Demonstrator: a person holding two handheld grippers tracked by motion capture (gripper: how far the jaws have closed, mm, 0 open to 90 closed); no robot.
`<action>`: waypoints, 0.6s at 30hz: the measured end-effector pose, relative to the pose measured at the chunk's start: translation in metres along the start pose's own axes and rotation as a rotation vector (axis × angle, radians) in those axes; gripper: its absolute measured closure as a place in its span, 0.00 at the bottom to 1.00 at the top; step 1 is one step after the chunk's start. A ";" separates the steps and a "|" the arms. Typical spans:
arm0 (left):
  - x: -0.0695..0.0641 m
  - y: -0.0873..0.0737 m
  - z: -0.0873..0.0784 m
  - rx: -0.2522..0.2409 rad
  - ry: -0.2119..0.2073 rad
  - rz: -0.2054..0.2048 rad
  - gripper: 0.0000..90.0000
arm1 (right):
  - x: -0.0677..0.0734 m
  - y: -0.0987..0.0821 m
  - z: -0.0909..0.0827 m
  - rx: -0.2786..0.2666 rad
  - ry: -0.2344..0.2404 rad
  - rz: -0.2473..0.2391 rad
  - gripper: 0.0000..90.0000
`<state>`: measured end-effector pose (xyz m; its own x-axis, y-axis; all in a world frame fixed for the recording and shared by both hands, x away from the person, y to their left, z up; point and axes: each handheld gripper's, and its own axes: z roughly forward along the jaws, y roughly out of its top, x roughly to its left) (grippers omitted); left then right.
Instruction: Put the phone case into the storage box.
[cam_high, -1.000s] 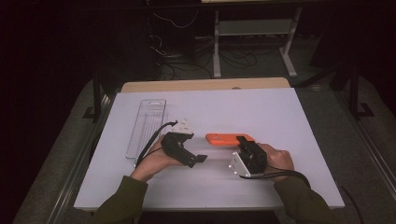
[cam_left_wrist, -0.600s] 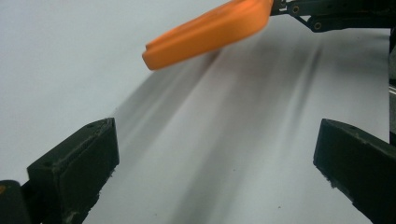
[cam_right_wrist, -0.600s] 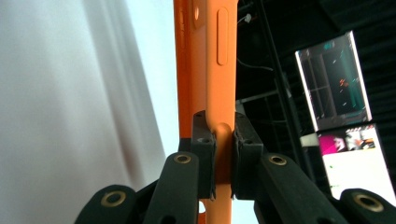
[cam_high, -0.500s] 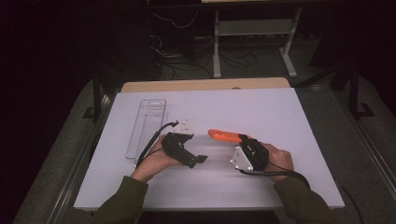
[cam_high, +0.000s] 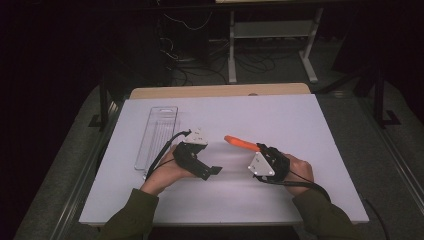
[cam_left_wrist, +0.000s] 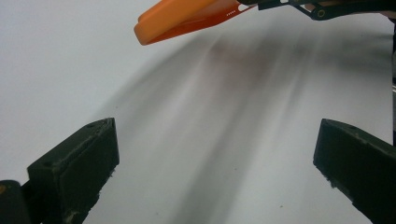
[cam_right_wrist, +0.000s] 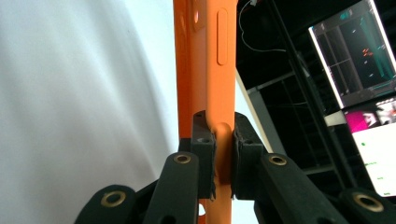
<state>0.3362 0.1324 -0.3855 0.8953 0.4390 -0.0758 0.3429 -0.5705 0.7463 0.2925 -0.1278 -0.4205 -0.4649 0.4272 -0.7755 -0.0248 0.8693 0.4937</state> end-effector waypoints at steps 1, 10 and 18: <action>0.000 0.000 0.000 0.002 0.000 0.002 0.00 | 0.000 0.000 0.000 0.003 -0.001 0.009 0.90; -0.001 0.000 0.000 0.005 -0.002 -0.001 0.00 | -0.002 0.001 0.000 0.008 0.057 0.128 0.90; -0.001 -0.001 0.001 0.001 -0.002 -0.013 0.00 | -0.007 -0.001 0.001 0.015 0.079 0.180 0.90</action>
<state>0.3352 0.1314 -0.3865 0.8914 0.4448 -0.0873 0.3550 -0.5652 0.7447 0.2961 -0.1315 -0.4163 -0.5291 0.5554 -0.6416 0.0781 0.7848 0.6149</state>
